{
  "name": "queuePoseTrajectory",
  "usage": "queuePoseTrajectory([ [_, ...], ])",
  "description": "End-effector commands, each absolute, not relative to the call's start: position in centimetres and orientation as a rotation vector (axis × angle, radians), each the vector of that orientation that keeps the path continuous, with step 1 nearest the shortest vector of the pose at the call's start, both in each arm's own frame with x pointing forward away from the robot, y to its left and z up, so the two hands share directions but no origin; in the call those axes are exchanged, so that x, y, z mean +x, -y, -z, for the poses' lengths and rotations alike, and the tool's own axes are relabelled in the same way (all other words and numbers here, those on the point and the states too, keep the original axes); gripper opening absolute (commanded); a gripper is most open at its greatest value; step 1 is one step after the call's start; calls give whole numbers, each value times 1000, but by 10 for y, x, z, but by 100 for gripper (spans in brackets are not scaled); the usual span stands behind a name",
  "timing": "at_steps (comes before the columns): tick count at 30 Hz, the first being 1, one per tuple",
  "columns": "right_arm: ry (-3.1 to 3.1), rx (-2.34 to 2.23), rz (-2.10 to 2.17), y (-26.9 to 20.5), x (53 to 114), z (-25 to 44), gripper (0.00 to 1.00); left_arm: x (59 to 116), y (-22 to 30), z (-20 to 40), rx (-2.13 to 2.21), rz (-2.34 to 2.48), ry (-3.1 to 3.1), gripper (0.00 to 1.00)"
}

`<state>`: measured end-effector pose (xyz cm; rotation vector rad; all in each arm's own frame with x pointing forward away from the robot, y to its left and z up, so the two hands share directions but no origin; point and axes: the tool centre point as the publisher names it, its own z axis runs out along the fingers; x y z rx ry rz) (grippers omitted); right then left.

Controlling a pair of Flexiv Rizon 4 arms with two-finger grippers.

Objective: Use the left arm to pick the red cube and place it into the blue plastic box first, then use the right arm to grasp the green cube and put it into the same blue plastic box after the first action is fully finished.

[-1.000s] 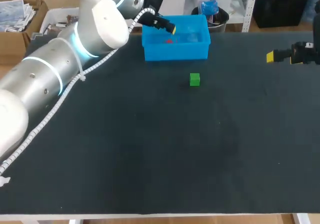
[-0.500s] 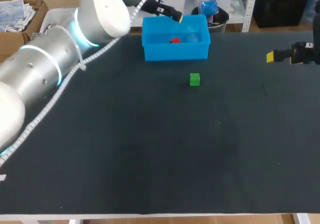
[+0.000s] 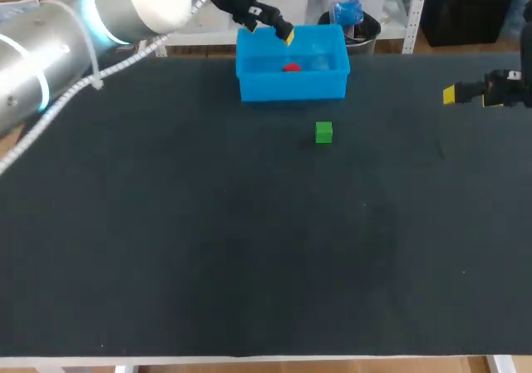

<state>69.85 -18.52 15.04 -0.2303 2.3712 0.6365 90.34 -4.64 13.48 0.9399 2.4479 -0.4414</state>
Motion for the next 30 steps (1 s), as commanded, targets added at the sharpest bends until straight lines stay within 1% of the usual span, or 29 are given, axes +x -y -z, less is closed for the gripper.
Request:
queuePoseTrajectory([
  [1,-2372,-231,-635,185,699,-150,100,796,-30,-145,826,509,-2216,100],
  [8,-2372,-231,-635,185,699,-150,100,747,-75,-135,792,551,-2169,100],
  [14,-2372,-231,-635,185,699,-150,100,717,-102,-127,793,566,-2131,100],
  [20,-2372,-231,-635,185,699,-150,100,704,-120,-123,779,578,-2098,100],
  [30,-2372,-231,-635,185,699,-150,100,704,-130,-127,795,610,-2114,100],
])
